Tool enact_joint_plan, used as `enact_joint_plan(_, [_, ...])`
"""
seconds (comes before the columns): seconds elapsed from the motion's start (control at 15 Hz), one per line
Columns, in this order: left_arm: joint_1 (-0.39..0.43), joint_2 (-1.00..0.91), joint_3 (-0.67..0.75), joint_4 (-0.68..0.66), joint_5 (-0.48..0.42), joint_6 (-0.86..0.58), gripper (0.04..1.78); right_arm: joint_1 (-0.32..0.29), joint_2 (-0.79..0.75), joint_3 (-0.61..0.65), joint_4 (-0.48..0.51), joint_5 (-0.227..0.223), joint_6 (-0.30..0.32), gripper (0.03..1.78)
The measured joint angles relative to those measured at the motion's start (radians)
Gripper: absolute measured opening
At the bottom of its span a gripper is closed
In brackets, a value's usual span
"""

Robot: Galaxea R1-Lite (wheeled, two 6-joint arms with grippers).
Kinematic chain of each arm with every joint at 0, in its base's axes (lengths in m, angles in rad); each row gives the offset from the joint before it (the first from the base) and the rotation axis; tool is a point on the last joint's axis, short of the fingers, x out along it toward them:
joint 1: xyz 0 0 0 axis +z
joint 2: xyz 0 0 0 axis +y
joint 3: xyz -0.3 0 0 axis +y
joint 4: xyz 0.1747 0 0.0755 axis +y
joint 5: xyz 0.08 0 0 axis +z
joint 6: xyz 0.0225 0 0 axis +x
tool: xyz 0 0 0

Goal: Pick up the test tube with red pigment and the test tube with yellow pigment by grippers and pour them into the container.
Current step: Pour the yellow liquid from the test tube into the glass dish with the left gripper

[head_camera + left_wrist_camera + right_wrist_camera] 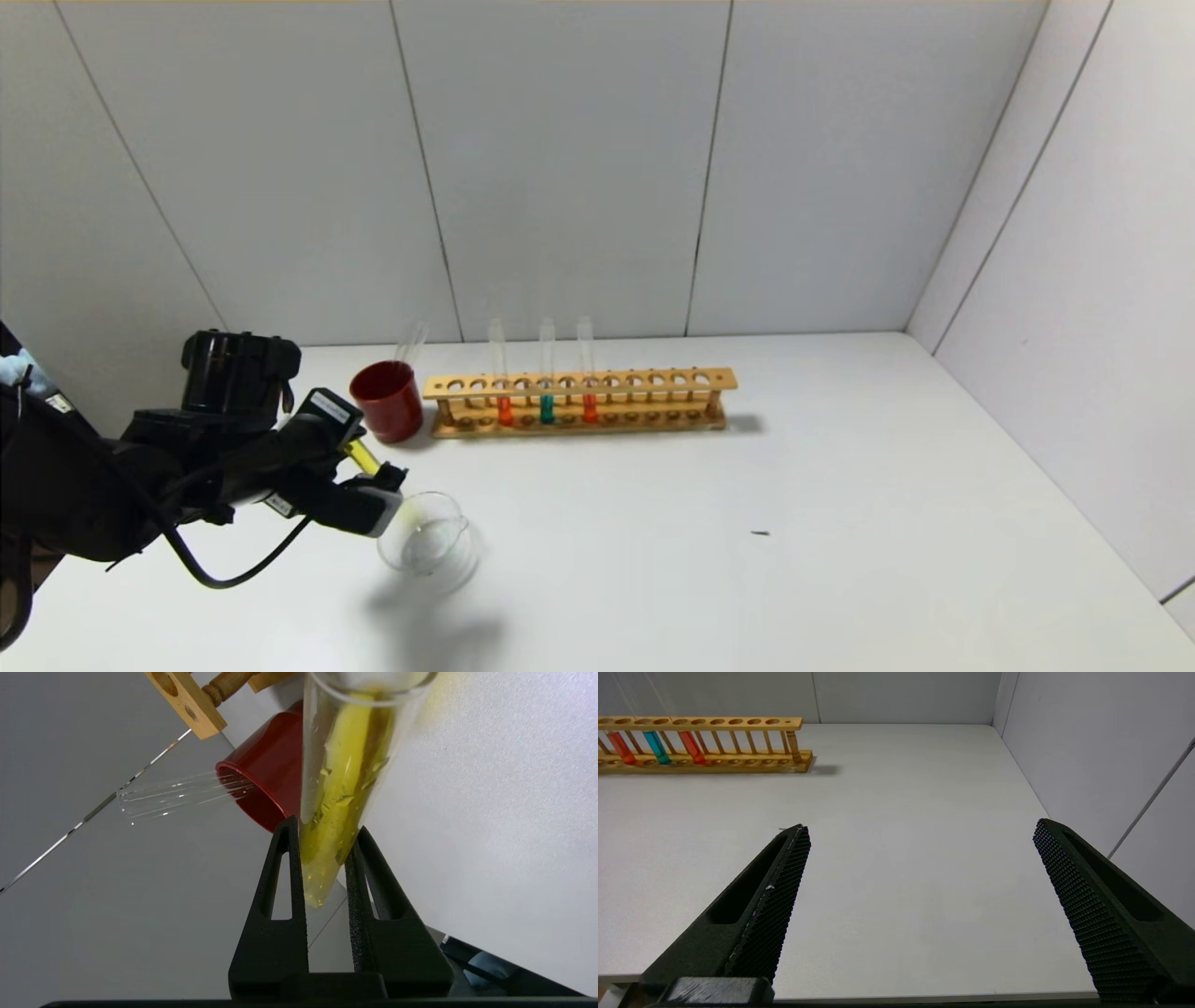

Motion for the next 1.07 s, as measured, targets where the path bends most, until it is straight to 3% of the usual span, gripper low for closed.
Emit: enact_joint_plan(1.07, [-0.068,0.025,-0.015,-0.052,0.115,0.139,0.30,0.000,0.000,0.000,0.000,0.000,0.000,1.75])
